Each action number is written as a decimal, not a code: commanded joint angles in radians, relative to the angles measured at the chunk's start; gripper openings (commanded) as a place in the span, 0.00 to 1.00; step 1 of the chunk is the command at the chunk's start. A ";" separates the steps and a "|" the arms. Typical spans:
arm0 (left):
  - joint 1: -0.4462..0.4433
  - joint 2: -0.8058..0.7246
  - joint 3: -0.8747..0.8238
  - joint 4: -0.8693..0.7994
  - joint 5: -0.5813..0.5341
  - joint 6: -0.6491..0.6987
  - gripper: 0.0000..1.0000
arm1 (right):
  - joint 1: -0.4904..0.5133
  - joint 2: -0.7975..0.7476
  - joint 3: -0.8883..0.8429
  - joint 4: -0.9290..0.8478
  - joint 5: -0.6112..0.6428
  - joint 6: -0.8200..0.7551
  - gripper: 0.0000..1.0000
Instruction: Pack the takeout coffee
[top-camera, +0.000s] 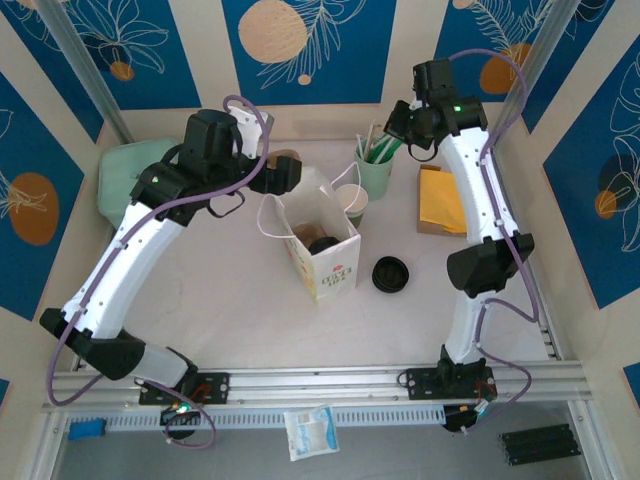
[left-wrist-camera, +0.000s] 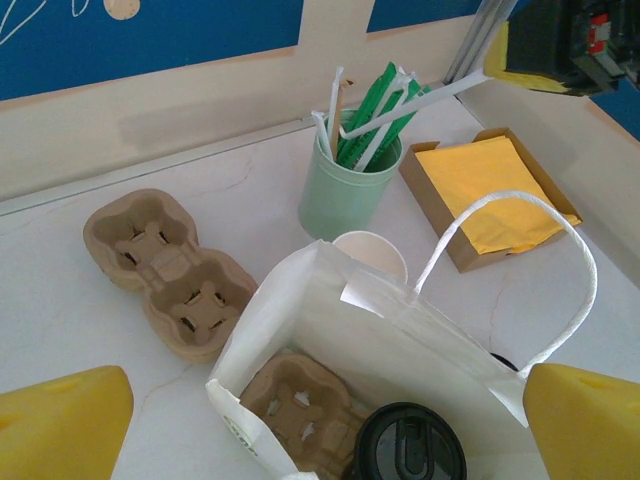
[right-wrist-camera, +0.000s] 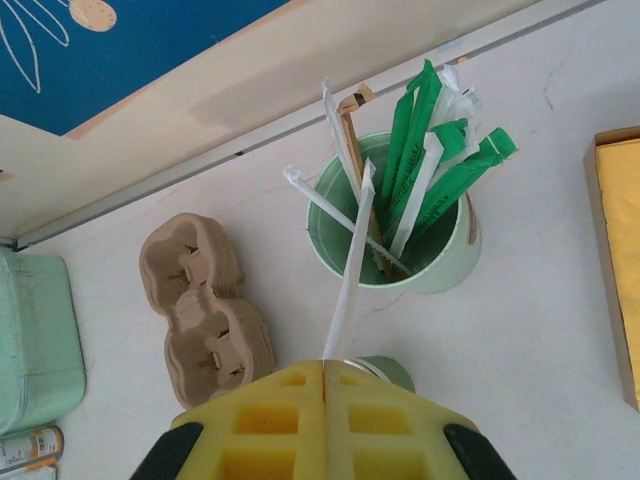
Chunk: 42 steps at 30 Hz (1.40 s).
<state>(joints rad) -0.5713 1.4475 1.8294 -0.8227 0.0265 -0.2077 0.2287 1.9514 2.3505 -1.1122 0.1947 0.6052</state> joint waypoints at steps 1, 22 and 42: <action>0.010 -0.019 -0.007 0.010 0.023 -0.002 0.99 | 0.016 -0.094 0.011 -0.019 0.031 -0.025 0.00; 0.011 -0.119 -0.116 -0.021 -0.039 -0.027 0.99 | 0.180 -0.535 -0.137 0.023 -0.024 0.004 0.00; 0.011 -0.235 -0.224 -0.068 -0.091 -0.056 0.99 | 0.559 -0.479 -0.132 -0.253 0.005 -0.031 0.00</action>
<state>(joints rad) -0.5713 1.2285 1.6104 -0.8680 -0.0574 -0.2562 0.7746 1.4586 2.1796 -1.2644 0.1921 0.5999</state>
